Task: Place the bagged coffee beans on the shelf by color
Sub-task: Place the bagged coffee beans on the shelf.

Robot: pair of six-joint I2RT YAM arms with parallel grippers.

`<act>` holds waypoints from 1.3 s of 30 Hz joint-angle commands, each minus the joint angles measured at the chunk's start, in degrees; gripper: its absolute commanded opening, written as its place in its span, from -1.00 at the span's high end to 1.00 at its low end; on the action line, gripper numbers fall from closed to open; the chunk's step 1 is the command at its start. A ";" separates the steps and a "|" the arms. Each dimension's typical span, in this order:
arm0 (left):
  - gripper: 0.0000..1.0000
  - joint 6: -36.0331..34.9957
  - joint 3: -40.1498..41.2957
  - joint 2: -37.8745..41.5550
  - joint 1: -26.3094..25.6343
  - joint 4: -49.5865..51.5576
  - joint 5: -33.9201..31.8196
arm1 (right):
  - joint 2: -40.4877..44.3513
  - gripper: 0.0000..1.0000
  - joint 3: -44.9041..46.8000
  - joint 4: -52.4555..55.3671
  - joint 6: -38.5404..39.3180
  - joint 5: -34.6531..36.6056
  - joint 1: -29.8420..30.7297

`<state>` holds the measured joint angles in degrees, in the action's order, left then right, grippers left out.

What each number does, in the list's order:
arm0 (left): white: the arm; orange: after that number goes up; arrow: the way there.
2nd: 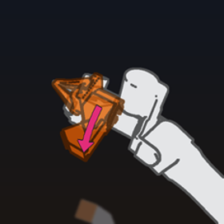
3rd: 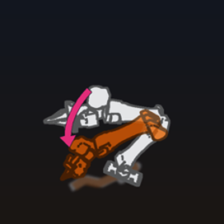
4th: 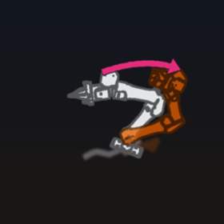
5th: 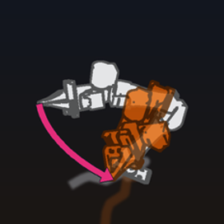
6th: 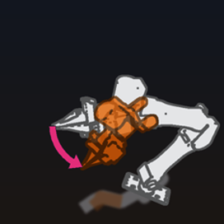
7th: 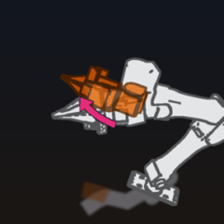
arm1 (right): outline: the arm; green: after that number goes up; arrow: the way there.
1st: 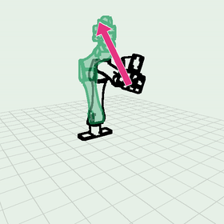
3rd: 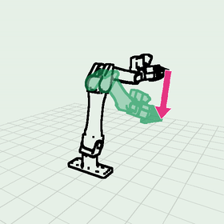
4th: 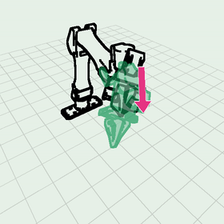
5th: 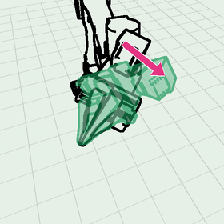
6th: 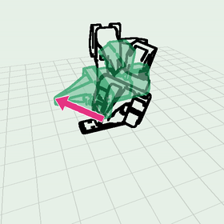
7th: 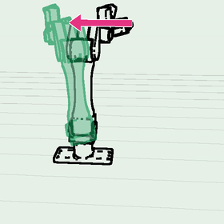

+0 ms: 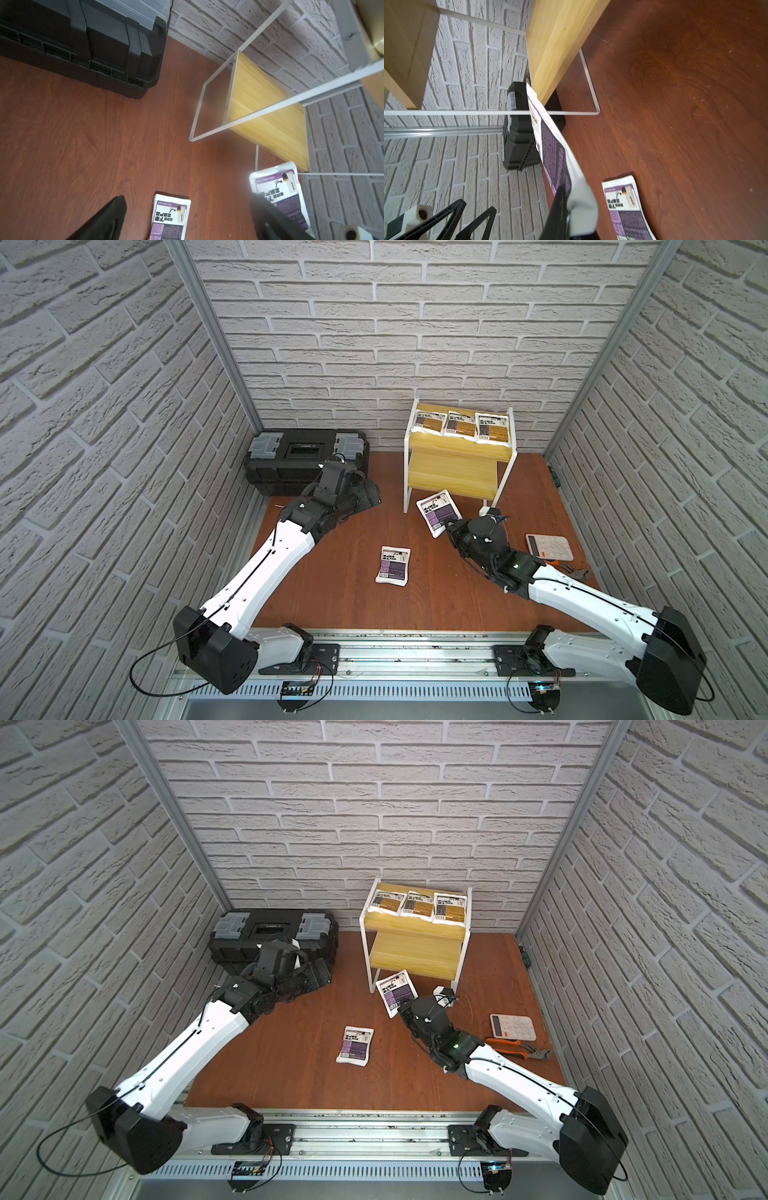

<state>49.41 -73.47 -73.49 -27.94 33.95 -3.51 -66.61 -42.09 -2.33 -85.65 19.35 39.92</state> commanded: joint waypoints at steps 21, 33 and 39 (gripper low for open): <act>-0.97 -0.97 -1.95 -6.15 4.27 -8.29 8.77 | -24.71 0.95 -21.79 -10.30 -13.12 15.63 -4.49; -0.97 -1.76 -0.18 -5.55 5.60 -8.38 8.92 | -37.16 0.95 -32.97 -11.46 -18.33 15.98 -6.34; -0.97 -1.86 1.02 -4.91 6.40 -8.64 9.11 | -41.16 0.95 -36.45 -10.77 -19.78 16.13 -7.18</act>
<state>48.56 -73.49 -79.37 -22.15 27.92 5.28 -107.02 -76.62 -11.35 -104.05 34.17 33.23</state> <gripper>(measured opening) 0.984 0.086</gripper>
